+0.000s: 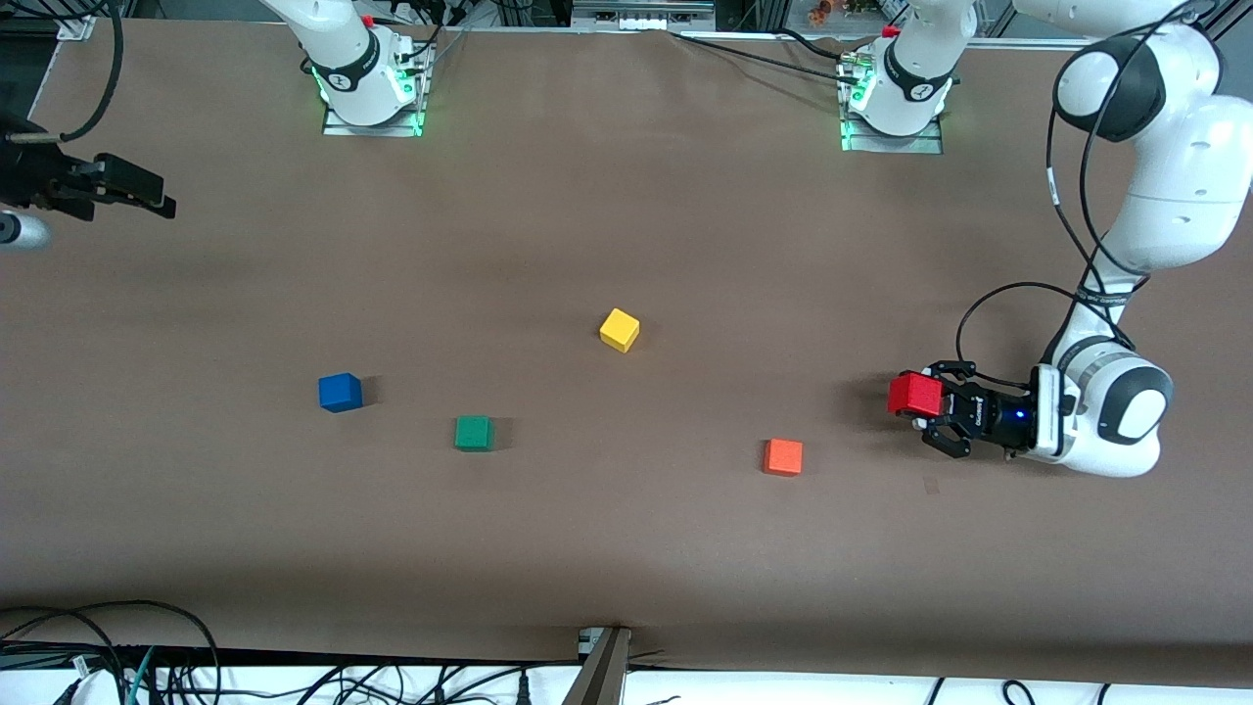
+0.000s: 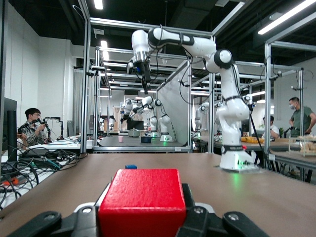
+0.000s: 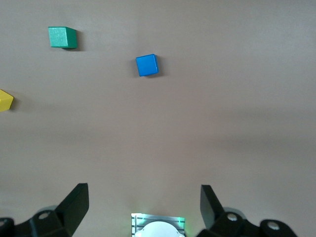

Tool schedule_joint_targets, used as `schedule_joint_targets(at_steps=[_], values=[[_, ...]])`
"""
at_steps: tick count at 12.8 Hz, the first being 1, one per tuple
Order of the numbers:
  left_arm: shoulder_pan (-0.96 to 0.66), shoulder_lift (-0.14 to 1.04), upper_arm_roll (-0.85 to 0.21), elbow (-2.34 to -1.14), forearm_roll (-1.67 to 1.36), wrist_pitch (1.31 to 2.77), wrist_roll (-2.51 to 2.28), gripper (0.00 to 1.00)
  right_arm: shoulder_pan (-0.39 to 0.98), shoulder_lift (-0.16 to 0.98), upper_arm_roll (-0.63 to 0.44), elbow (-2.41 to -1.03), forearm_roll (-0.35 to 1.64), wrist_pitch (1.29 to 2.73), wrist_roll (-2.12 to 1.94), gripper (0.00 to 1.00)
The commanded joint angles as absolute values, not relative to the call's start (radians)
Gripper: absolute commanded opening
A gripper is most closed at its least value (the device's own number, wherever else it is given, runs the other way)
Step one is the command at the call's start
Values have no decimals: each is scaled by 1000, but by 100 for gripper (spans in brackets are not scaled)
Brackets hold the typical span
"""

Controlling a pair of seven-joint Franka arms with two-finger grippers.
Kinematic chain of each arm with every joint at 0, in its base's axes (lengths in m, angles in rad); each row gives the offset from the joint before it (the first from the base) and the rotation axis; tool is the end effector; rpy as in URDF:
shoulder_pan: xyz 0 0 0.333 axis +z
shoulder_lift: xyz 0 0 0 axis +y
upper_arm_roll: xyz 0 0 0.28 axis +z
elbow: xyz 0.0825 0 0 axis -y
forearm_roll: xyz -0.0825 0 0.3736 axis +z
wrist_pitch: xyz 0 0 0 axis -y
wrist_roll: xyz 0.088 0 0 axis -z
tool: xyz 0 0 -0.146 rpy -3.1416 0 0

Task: Pass red block to right arm, stack on blue
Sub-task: 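Carry the red cube to the middle while the right gripper approaches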

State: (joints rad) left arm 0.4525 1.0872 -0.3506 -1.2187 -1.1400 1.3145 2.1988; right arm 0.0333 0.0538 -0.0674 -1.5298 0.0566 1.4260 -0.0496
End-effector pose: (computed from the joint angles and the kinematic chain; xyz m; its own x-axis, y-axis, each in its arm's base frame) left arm 0.6461 -0.0219 0.1885 0.0551 0.1240 0.9908 -0.9802 0.1959 0.0300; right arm 0.5361 -0.0086 0.5281 0.9878 0.0235 -0.1538 0.0143 -0.9981 -0.0606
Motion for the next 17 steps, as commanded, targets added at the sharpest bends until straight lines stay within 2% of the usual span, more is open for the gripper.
schedule_joint_targets(at_steps=[1,3,7,12,14,17], values=[[416,984,-391,-1249,-1218,1366,2048,0,58,109,-63,-1491,116,1416,-45,100],[407,942,-475,-1269,-1236,1452,1976,0,61,123,-61,-1491,181,1419,-44,100],[405,920,-688,-1351,-1337,1731,1947,0,67,150,-58,-1491,211,1442,-60,100],[351,902,-853,-1367,-1342,2064,1866,0,58,199,-61,-1491,354,1433,-61,100],[293,841,-861,-1368,-1332,2208,1786,0,58,222,-61,-1494,441,1431,-60,100],[178,816,-856,-1362,-1325,2356,1755,0,66,277,-58,-1496,596,1431,-60,100]])
